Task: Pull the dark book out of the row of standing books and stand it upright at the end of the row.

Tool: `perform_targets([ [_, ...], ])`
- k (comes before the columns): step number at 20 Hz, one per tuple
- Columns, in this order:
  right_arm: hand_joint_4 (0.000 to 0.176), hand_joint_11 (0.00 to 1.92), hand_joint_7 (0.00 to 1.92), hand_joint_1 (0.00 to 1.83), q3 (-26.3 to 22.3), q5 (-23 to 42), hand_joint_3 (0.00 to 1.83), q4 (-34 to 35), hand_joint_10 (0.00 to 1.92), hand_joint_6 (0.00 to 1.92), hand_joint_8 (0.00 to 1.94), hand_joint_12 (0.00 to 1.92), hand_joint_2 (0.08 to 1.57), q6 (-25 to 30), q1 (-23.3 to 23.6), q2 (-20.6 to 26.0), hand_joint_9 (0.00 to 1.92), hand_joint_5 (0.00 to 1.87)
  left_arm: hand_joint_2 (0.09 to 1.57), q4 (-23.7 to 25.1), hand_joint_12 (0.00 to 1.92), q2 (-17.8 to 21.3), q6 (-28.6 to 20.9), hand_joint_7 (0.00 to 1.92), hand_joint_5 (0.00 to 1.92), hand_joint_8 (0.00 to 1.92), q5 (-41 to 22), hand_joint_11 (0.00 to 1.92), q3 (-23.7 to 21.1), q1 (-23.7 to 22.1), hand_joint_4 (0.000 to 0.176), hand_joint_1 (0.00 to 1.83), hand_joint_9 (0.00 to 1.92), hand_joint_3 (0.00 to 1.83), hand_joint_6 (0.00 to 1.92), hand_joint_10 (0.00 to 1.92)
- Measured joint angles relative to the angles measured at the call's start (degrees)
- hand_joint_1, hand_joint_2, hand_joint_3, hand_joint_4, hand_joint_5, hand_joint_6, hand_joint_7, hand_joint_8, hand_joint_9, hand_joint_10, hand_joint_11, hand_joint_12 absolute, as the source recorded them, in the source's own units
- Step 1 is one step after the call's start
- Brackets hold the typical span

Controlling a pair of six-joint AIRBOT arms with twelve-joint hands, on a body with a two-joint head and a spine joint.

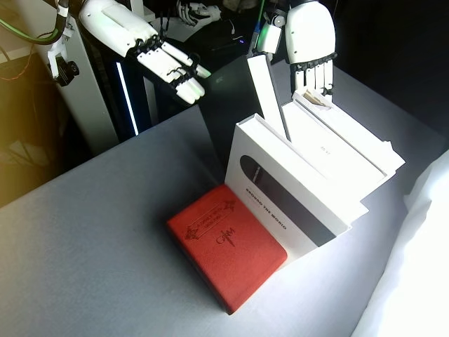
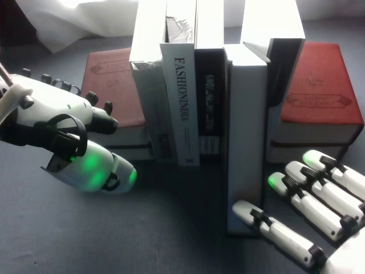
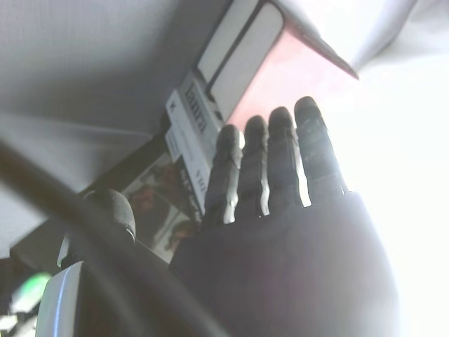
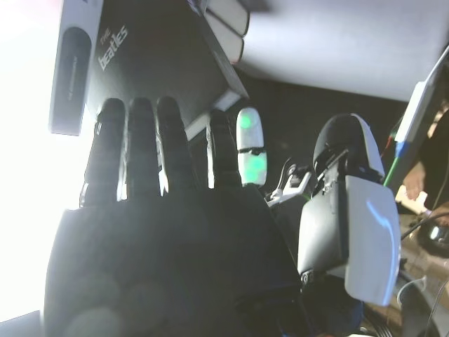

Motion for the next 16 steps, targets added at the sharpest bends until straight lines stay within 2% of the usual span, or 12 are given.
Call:
perform_targets([
  [4,0.0,0.0,0.0,0.0,-0.04,-0.35,0.01,-0.13,0.0,0.0,0.0,0.0,1.08,-0.02,-0.42,-0.02,0.0,0.0,1.26,-0.17,0.01,-0.02,0.0,0.04,0.08,0.0,0.02,0.0,0.0,0.0,0.0,0.0,0.0,0.0,0.0,0.0],
  [7,0.0,0.0,0.0,0.0,-0.04,-0.92,0.01,-0.2,0.0,0.0,0.0,0.0,1.08,-0.11,-2.47,-0.02,0.0,0.0,1.25,-0.17,0.02,0.0,0.0,0.07,0.11,0.01,0.0,0.03,0.0,0.0,0.0,0.0,0.04,0.0,0.01,0.01],
  [16,0.0,0.0,0.0,0.0,1.49,-3.19,0.0,-0.42,0.0,0.0,0.0,0.0,1.08,0.48,-4.28,0.02,0.0,0.0,1.27,-0.57,0.03,0.0,0.02,0.1,0.13,0.01,0.02,0.04,0.0,-0.02,0.0,0.0,0.05,0.0,0.01,0.0],
])
